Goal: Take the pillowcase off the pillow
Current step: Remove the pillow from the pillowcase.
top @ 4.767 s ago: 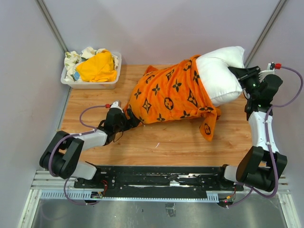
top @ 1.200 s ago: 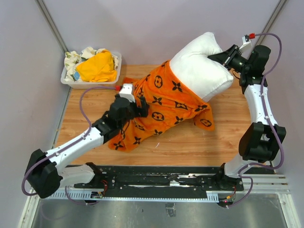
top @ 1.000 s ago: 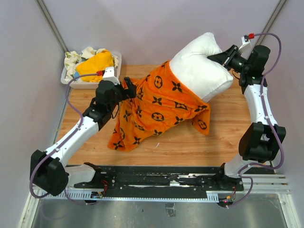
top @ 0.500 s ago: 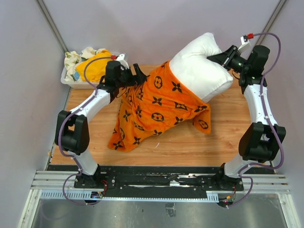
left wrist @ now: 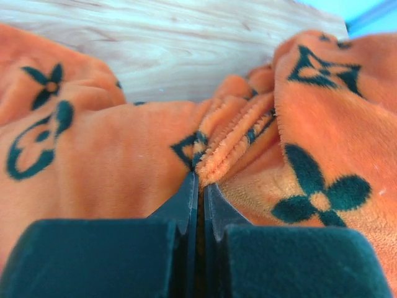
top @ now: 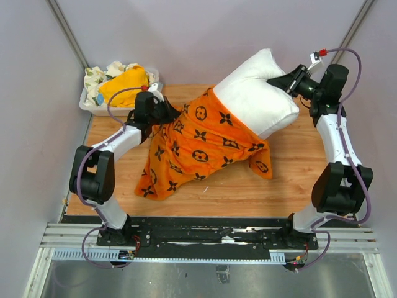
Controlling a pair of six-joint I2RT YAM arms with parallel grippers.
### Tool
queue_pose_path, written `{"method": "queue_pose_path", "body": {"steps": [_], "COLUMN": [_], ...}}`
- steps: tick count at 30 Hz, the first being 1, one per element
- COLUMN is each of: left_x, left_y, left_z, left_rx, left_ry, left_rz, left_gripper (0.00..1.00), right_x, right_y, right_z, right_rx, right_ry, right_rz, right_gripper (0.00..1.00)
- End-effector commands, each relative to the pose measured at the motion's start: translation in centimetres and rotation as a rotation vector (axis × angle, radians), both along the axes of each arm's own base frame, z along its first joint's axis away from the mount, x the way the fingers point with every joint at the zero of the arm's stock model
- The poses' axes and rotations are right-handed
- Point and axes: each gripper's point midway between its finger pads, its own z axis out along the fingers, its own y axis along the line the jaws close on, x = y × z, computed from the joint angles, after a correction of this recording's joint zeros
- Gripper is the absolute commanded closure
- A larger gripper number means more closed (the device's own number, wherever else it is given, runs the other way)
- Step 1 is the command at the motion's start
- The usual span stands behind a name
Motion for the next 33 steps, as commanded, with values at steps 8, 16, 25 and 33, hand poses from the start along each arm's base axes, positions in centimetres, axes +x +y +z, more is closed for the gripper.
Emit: {"method": "queue_pose_path", "body": {"steps": [8,16,25,33], "left_x": [-2.3,-3.6,-3.6,-1.2], "left_y": [18.8,21.8,17.8,17.3], "left_z": [-5.6,-6.5,1.6,-3.2], "left_rx": [0.215,0.258,0.116,0.040], "left_ry": [0.168,0.201,-0.056,0.118], "left_rz": [0.603,0.683,0.472,0.439], "left_gripper": [1.00,1.00,0.01,0.01], "right_x": [-6.5,-10.2,-7.5,-4.6], "right_y": [-4.8,-8.4,-7.3,-5.6], "right_z": [16.9,17.1,12.9,10.4], "right_rx": [0.123,0.141,0.102,0.167], "right_ry": [-0.427,-0.509,-0.382,-0.286], "right_rz": [-0.253,-0.517,-0.429,-0.229], "right_gripper": [0.99,0.99,0.99,0.99]}}
